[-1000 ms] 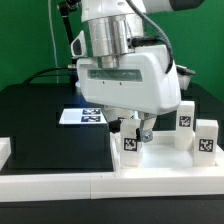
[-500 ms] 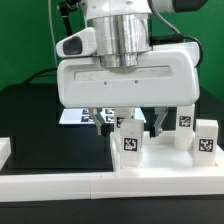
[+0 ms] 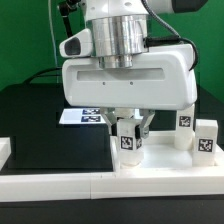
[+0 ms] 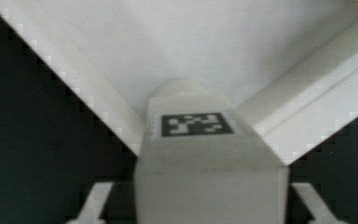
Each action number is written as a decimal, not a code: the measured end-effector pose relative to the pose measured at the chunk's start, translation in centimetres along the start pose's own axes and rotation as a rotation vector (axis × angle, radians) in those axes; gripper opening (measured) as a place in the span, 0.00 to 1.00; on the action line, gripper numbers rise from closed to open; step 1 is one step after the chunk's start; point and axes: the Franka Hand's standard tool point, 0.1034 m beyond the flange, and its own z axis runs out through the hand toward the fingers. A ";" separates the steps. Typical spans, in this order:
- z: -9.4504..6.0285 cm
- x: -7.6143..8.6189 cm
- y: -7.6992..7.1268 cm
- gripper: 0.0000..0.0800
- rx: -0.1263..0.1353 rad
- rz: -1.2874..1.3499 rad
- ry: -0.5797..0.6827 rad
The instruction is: Assemble square table
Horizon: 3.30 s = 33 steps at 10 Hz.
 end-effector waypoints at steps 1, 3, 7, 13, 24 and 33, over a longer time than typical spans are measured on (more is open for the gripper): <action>0.0 0.0 0.0 0.36 0.000 0.073 0.000; 0.1 0.0 0.1 0.36 -0.004 0.275 0.002; 0.2 0.1 0.6 0.36 0.028 1.021 -0.021; 0.2 -0.3 0.5 0.46 0.037 1.083 -0.009; 0.2 -0.1 -0.7 0.66 -0.009 0.029 0.061; 0.4 -0.2 -0.2 0.37 0.026 1.095 -0.071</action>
Offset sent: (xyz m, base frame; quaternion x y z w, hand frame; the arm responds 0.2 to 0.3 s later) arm 0.0043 -0.0008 0.0026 -0.0349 0.0196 0.3151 0.9482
